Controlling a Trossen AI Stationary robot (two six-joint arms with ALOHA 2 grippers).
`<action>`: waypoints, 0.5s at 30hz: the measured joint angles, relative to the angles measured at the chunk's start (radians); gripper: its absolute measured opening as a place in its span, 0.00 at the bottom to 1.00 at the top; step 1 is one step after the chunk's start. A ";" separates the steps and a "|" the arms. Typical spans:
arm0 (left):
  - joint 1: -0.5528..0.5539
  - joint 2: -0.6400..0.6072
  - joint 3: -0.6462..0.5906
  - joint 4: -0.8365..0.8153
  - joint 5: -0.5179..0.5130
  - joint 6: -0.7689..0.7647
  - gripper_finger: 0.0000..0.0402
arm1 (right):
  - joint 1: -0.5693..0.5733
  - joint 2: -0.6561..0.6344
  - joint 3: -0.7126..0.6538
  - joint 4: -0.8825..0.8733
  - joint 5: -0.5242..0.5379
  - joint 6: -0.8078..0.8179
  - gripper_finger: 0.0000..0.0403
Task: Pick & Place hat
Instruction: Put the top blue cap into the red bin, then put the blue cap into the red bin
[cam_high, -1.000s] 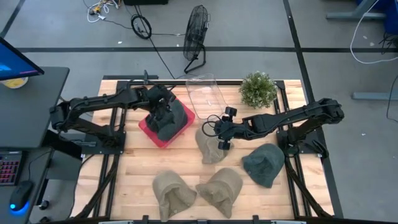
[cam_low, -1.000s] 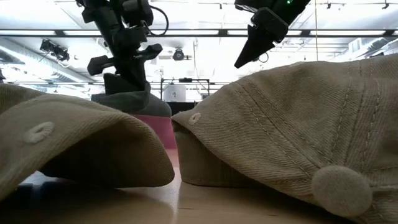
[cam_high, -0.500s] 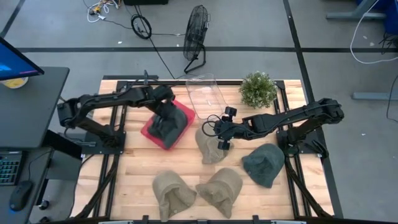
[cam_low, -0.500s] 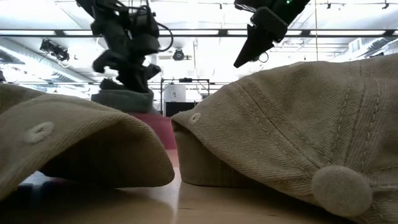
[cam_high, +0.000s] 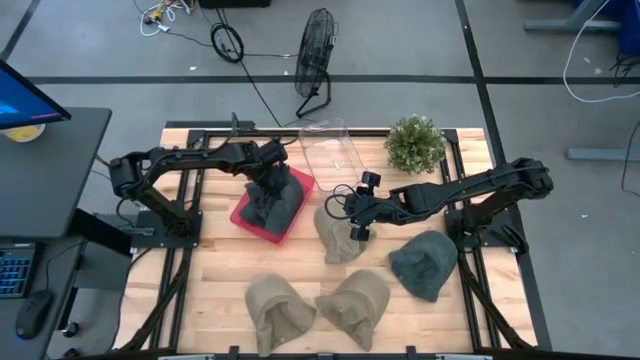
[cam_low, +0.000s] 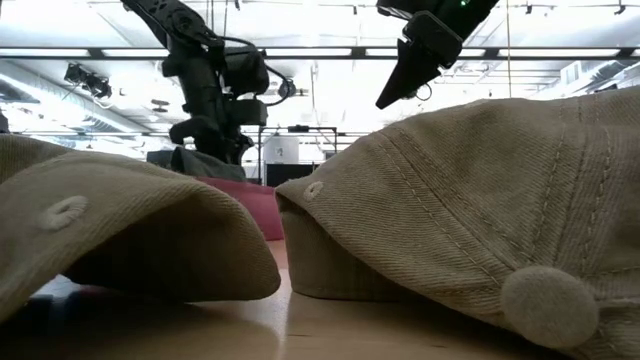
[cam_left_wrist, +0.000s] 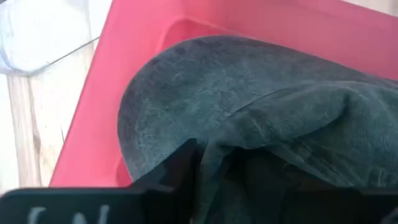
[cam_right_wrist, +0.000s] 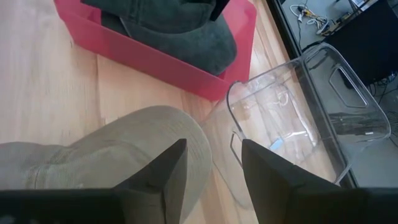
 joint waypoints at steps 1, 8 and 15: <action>-0.003 -0.003 0.000 -0.002 -0.001 -0.004 0.35 | 0.000 0.000 0.000 0.000 0.000 0.000 0.39; -0.043 -0.060 0.052 -0.084 -0.019 -0.119 0.43 | 0.000 0.000 0.000 0.000 0.000 0.000 0.39; -0.088 -0.135 0.192 -0.265 -0.025 -0.243 0.42 | 0.000 0.000 0.000 -0.015 -0.001 0.027 0.39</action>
